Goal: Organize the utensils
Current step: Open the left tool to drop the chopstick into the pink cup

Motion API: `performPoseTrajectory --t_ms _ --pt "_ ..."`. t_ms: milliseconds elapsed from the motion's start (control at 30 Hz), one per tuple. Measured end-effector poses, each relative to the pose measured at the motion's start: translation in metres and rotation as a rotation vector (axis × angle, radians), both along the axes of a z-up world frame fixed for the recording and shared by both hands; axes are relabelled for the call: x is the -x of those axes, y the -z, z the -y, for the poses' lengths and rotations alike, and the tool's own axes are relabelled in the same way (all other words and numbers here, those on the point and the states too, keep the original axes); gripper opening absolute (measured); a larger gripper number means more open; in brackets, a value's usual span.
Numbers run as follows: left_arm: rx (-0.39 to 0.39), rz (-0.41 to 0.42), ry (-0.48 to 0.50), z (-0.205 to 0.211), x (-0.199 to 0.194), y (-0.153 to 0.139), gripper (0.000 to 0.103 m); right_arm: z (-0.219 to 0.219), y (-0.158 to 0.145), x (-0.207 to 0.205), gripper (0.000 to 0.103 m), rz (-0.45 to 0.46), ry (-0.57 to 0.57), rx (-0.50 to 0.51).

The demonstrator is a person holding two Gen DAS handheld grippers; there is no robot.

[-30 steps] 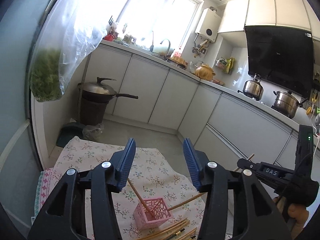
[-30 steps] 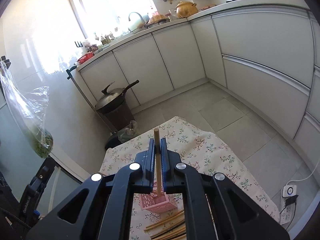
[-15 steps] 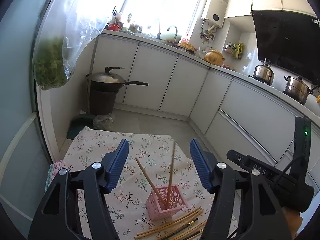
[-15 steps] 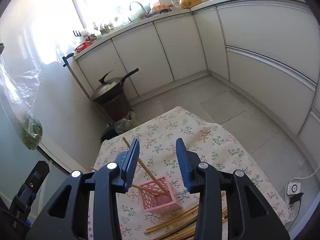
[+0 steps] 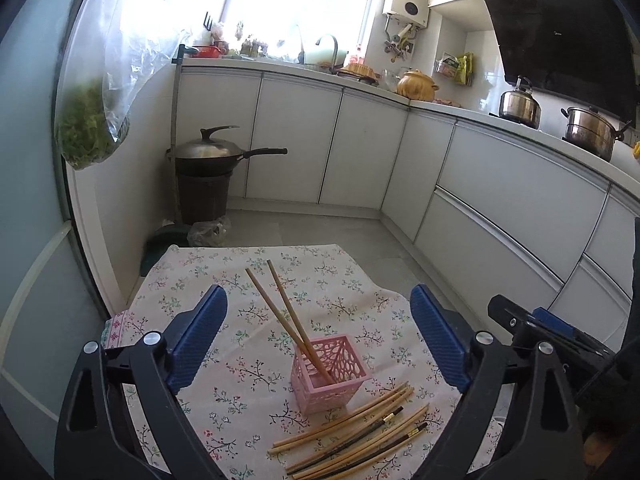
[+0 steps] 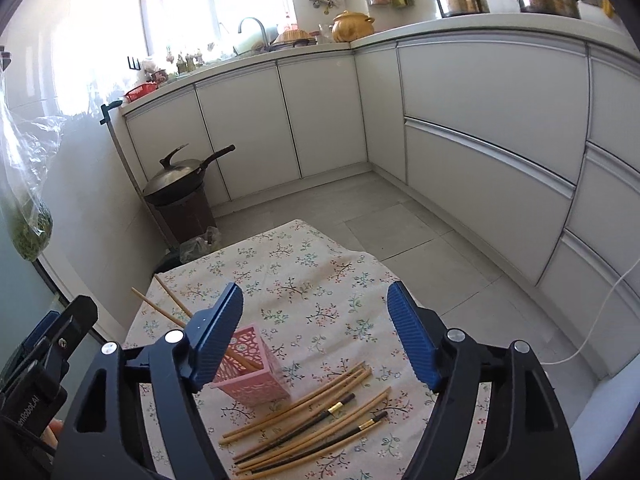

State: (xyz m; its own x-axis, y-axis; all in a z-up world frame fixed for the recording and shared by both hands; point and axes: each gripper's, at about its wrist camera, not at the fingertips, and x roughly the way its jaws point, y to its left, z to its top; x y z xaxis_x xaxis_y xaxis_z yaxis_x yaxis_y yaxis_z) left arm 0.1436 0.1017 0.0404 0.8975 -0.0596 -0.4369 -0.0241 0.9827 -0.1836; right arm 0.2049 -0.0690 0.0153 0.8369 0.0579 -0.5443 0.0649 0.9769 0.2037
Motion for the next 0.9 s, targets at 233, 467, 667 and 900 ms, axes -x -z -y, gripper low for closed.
performPoseTrajectory --t_ms 233,467,667,900 --pt "-0.041 -0.023 0.022 0.013 0.005 0.009 0.096 0.019 0.014 0.023 0.089 -0.005 0.045 0.003" --pt "-0.092 -0.059 0.065 0.028 0.004 0.022 0.096 0.037 0.031 0.037 0.096 -0.048 0.071 -0.054" --pt "-0.15 -0.105 0.129 0.048 0.001 0.036 0.096 0.055 0.051 0.051 0.096 -0.085 0.091 -0.079" --pt "-0.245 -0.21 0.255 0.081 -0.008 0.065 0.096 0.085 0.094 0.064 0.096 -0.189 0.105 -0.107"
